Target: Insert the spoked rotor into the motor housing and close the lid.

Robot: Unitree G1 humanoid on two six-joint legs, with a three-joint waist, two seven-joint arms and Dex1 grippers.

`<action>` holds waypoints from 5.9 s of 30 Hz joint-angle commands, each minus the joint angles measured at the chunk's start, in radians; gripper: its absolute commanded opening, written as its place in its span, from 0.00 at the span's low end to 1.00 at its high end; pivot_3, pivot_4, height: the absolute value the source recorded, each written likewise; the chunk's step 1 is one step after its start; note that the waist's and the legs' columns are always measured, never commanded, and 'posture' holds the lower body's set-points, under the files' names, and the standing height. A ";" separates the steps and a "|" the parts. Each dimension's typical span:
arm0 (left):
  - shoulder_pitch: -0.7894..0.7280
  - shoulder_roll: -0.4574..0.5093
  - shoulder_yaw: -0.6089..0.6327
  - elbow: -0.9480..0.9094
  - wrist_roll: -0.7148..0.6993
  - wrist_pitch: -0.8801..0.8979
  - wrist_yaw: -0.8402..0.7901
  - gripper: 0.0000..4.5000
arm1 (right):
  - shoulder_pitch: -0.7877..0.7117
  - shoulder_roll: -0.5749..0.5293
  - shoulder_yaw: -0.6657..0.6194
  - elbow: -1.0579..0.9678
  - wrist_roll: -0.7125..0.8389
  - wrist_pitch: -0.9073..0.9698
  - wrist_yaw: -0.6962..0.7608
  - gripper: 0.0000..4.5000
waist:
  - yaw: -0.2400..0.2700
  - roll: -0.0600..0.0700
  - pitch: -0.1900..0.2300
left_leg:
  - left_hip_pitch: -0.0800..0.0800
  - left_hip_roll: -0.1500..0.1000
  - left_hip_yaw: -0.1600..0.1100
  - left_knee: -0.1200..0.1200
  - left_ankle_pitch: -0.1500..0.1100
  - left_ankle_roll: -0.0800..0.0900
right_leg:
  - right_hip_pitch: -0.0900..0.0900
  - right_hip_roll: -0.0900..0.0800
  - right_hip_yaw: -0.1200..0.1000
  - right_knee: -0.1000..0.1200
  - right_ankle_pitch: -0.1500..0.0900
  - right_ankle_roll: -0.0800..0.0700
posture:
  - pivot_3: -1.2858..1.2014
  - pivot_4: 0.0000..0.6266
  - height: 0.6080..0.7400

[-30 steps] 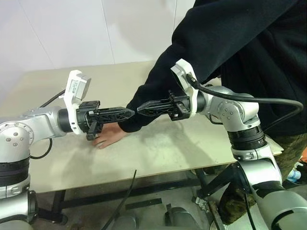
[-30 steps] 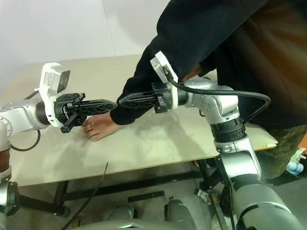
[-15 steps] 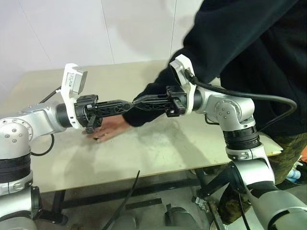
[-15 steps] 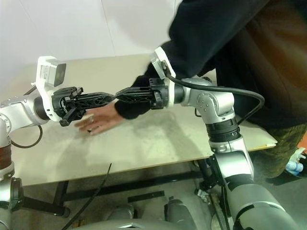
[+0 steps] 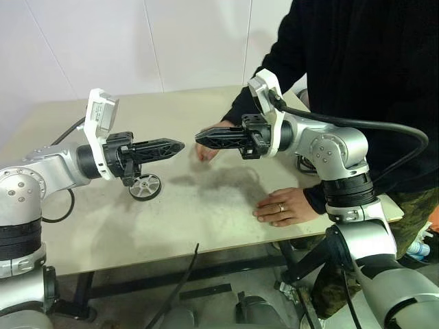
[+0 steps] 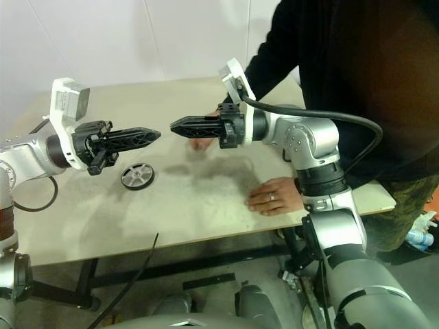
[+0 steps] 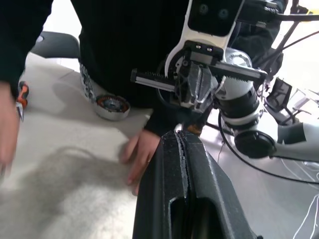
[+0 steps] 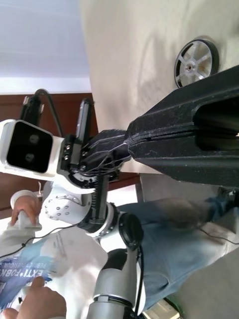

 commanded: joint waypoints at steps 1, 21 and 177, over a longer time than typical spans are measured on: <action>0.005 0.003 0.012 -0.052 0.057 -0.063 0.006 0.01 | 0.003 0.012 0.008 -0.047 -0.041 -0.079 -0.023 0.00 | 0.001 0.000 0.000 | 0.000 0.000 0.000 0.000 0.000 0.000 | 0.000 0.000 0.000 0.000 0.000 0.000 | 0.52 0.00 1.00; -0.071 -0.187 -0.056 -0.123 -0.004 -0.059 0.108 0.01 | 0.007 0.148 0.023 -0.090 -0.030 -0.098 -0.090 0.00 | 0.003 0.000 0.000 | 0.000 0.000 0.000 0.003 0.000 -0.001 | 0.000 -0.001 0.000 0.004 0.000 0.000 | 0.52 0.00 1.00; -0.082 -0.114 -0.094 -0.042 0.144 -0.127 -0.085 0.01 | -0.091 0.388 -0.165 0.238 -0.062 -0.273 -0.478 0.00 | -0.024 0.004 0.002 | 0.000 -0.001 0.000 0.006 0.000 0.000 | 0.000 0.003 0.000 0.005 0.001 0.000 | 0.52 0.00 1.00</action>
